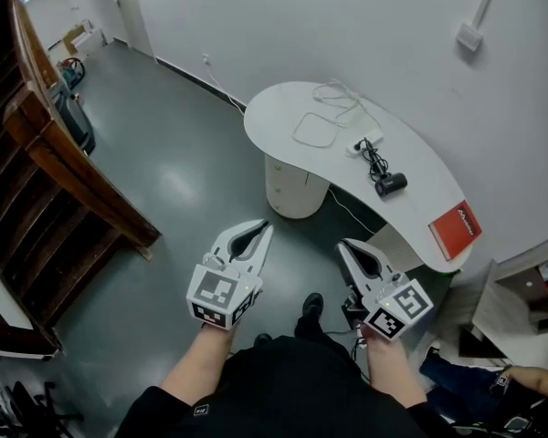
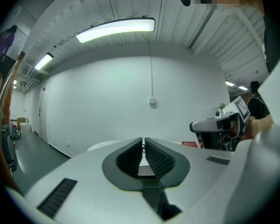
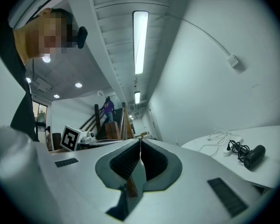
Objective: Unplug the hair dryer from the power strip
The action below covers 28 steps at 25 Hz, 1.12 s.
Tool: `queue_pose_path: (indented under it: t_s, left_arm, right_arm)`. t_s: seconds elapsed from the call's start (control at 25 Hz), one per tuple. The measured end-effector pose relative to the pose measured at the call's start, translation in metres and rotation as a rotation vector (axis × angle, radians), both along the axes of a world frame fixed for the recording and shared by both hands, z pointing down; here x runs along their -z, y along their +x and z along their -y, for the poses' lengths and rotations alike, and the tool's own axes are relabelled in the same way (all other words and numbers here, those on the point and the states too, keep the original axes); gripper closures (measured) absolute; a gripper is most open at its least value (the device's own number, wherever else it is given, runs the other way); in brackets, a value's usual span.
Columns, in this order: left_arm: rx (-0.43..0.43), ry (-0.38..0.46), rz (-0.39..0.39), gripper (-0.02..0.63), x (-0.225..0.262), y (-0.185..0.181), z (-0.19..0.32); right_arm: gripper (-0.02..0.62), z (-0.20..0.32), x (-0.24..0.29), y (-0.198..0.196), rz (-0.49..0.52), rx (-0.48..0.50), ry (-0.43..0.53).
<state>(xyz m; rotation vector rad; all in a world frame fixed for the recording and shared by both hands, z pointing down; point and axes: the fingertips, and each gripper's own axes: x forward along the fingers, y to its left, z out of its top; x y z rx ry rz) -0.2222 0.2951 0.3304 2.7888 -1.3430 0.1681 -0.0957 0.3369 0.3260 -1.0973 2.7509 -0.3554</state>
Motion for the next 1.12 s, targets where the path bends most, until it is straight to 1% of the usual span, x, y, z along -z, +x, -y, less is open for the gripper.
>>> queue_pose_path:
  t_s: [0.2, 0.4, 0.6, 0.76, 0.92, 1.12]
  left_arm:
    - [-0.015, -0.008, 0.016, 0.580, 0.005, 0.039, 0.050]
    - [-0.032, -0.006, 0.034, 0.580, 0.006, 0.082, 0.096]
    - [-0.051, -0.014, 0.044, 0.580, 0.004, 0.123, 0.132]
    - [-0.066, -0.018, 0.043, 0.580, 0.002, 0.156, 0.157]
    - [-0.091, -0.029, 0.040, 0.580, -0.004, 0.185, 0.172]
    - [-0.118, -0.044, 0.053, 0.580, -0.013, 0.201, 0.188]
  right_arm:
    - [0.560, 0.047, -0.006, 0.039, 0.029, 0.003, -0.029]
    - [0.560, 0.094, -0.006, 0.081, 0.046, -0.008, -0.026]
    - [0.560, 0.128, -0.005, 0.117, 0.052, -0.014, -0.022]
    - [0.560, 0.148, -0.006, 0.147, 0.053, -0.020, -0.025]
    - [0.560, 0.160, -0.014, 0.170, 0.045, -0.026, -0.044]
    - [0.560, 0.173, -0.026, 0.179, 0.064, -0.036, -0.080]
